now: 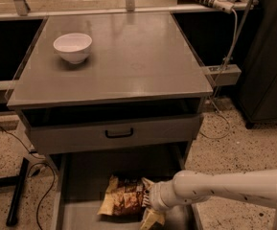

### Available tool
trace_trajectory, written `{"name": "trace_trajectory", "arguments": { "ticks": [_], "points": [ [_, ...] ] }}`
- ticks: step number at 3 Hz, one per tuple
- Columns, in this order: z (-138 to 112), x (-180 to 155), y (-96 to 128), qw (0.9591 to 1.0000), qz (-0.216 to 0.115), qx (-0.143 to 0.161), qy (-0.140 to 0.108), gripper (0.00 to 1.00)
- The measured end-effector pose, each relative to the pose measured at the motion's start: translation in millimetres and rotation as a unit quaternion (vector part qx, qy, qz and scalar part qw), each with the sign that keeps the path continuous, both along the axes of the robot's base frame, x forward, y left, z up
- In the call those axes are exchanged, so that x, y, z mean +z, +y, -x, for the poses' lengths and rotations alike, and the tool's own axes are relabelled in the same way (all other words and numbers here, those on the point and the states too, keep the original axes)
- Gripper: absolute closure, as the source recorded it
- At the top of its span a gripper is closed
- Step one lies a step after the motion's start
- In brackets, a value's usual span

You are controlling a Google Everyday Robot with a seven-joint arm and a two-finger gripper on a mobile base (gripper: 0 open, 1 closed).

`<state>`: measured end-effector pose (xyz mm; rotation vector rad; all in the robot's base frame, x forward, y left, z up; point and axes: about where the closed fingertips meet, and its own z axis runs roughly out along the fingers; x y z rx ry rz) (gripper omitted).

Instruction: Pick brown chip bag from middle drawer and place on counter

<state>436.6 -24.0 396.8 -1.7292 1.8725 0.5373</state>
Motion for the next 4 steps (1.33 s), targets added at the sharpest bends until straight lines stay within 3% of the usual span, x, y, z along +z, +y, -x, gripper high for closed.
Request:
{"name": "trace_trajectory", "arguments": {
  "ticks": [1, 2, 4],
  "points": [
    [-10.0, -10.0, 9.3, 0.9998, 0.006, 0.000, -0.017, 0.00],
    [-11.5, -9.9, 10.3, 0.9998, 0.005, 0.000, -0.020, 0.18],
    [-11.4, -10.0, 10.3, 0.9998, 0.005, 0.000, -0.020, 0.65]
  ]
}}
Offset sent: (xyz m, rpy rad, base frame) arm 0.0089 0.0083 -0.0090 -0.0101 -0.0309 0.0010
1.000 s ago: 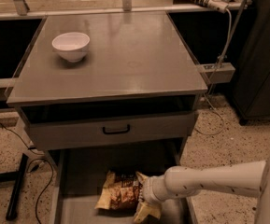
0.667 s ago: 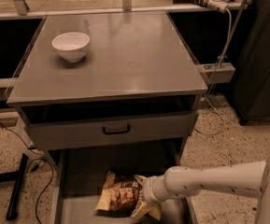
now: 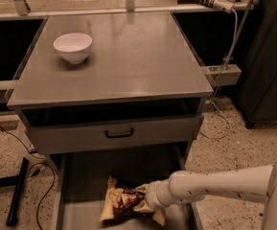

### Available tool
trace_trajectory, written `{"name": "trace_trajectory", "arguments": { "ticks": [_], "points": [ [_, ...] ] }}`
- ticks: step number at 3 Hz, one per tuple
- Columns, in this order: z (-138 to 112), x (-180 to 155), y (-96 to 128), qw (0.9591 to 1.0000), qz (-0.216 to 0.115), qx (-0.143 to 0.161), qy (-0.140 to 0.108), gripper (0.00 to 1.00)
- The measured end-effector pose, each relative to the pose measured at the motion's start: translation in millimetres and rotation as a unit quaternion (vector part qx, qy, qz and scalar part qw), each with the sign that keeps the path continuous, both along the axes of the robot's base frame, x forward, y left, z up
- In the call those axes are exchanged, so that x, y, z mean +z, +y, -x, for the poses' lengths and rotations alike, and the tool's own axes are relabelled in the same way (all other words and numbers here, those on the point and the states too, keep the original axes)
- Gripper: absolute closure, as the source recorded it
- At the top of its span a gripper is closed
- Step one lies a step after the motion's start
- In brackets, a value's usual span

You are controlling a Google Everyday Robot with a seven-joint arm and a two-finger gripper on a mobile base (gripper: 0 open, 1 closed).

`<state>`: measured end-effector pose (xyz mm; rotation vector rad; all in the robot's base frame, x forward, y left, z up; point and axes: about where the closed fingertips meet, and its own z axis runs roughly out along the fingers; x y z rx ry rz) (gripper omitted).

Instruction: Pick brown chip bag from middle drawer and place on counter

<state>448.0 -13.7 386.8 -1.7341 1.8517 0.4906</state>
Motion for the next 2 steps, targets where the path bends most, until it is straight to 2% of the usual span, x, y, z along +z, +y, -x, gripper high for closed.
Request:
{"name": "trace_trajectory", "arguments": {
  "ticks": [1, 2],
  "points": [
    [0.0, 0.0, 0.0, 1.0000, 0.000, 0.000, 0.000, 0.88],
    [1.0, 5.6, 0.1, 1.0000, 0.001, 0.003, 0.001, 1.00]
  ]
}}
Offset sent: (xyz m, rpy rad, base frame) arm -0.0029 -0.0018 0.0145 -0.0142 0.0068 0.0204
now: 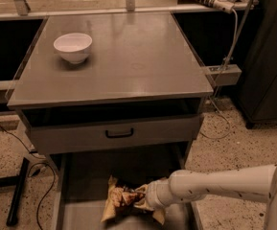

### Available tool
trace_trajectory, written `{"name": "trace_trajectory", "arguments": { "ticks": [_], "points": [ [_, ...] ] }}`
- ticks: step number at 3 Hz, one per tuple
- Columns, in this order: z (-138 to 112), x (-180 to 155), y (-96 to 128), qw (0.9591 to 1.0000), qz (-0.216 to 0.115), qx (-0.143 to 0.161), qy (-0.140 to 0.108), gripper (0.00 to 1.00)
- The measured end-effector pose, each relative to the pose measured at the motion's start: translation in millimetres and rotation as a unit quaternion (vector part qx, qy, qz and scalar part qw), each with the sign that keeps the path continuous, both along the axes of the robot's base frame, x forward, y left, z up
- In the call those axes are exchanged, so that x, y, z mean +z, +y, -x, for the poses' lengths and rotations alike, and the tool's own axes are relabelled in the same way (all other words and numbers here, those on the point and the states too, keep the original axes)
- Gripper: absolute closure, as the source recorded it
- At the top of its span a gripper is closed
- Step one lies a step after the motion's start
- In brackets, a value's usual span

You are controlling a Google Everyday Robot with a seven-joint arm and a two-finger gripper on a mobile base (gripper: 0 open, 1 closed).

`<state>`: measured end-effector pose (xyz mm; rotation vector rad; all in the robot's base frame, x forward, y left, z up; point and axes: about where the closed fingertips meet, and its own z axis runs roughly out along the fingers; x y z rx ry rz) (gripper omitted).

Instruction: Pick brown chip bag from middle drawer and place on counter

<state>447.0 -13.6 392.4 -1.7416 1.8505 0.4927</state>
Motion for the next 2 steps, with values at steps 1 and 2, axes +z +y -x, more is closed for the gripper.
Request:
{"name": "trace_trajectory", "arguments": {
  "ticks": [1, 2],
  "points": [
    [-0.1, 3.2, 0.0, 1.0000, 0.000, 0.000, 0.000, 1.00],
    [-19.5, 64.7, -2.7, 0.9985, -0.017, 0.022, -0.048, 1.00]
  ]
}}
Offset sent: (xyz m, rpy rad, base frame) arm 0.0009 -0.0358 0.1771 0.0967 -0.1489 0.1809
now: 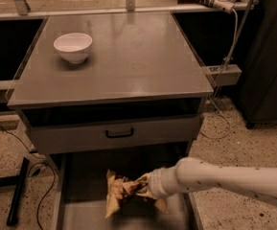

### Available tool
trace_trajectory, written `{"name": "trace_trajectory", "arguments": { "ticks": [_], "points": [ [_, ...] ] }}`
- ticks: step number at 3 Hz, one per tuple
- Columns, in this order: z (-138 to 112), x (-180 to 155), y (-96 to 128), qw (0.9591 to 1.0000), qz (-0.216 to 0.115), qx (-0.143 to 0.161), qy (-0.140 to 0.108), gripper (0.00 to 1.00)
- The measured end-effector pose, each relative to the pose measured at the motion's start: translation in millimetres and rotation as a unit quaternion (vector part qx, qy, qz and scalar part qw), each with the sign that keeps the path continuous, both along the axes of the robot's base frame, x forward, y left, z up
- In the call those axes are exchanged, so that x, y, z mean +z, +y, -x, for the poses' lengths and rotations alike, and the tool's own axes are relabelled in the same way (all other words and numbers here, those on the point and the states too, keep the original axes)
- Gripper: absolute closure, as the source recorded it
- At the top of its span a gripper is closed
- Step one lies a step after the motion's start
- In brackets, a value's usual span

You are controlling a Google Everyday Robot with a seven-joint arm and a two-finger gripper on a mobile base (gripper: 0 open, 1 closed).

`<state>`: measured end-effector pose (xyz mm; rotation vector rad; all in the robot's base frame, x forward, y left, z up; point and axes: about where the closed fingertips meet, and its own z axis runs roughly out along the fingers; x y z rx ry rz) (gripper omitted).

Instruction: Pick brown chip bag from middle drawer and place on counter

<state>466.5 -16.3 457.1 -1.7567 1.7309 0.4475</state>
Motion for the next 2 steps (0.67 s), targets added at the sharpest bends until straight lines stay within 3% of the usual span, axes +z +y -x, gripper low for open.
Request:
{"name": "trace_trajectory", "arguments": {
  "ticks": [1, 2],
  "points": [
    [9.2, 83.1, -25.3, 0.9992, -0.009, 0.023, -0.033, 1.00],
    [14.1, 156.9, -47.3, 0.9974, 0.005, 0.029, -0.067, 1.00]
  ]
}}
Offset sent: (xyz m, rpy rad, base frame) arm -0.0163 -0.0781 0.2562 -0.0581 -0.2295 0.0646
